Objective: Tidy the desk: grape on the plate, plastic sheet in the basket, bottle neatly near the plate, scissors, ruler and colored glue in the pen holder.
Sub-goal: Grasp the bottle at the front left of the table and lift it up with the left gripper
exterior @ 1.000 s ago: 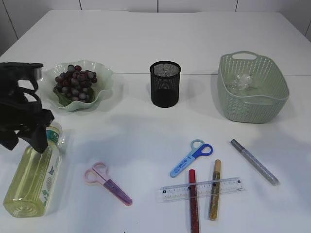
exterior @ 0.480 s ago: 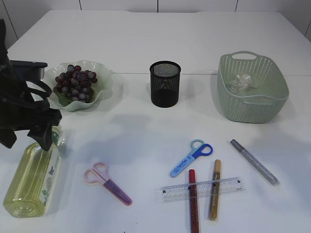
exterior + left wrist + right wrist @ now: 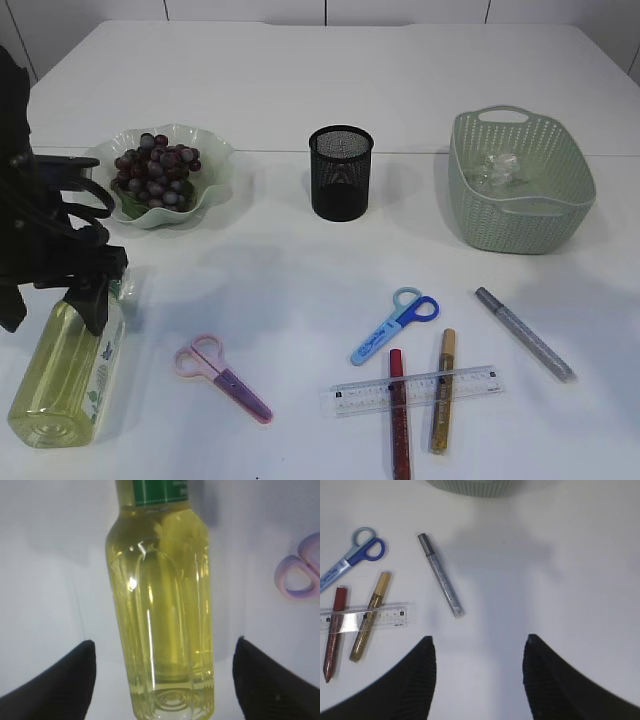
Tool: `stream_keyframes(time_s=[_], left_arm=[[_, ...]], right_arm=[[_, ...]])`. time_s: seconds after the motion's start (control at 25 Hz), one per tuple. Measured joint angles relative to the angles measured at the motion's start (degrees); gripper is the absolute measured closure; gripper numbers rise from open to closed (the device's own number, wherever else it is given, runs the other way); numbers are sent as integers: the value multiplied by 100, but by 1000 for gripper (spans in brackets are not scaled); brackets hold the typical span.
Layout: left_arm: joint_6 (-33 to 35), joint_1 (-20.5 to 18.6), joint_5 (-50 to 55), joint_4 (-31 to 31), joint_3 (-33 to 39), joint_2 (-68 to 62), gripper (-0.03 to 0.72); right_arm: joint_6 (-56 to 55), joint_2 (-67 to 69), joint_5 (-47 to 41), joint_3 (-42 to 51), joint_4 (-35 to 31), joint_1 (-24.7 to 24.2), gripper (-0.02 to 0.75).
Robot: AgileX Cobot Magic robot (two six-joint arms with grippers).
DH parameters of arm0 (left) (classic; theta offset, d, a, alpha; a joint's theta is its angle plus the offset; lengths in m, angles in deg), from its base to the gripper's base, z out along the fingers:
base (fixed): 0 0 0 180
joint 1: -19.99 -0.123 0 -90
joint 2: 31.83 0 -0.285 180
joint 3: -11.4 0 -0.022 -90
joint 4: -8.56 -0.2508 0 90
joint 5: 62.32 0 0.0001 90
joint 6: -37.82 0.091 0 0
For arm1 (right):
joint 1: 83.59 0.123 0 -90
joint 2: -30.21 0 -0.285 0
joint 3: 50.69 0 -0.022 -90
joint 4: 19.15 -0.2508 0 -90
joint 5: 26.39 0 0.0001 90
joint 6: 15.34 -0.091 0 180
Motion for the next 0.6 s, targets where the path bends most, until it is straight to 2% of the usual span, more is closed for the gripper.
stream_keyframes(time_s=[0.6], left_arm=[[-80,0,-162,107,0,-354,56]], right_arm=[[0,0,21,0,0,0,299]])
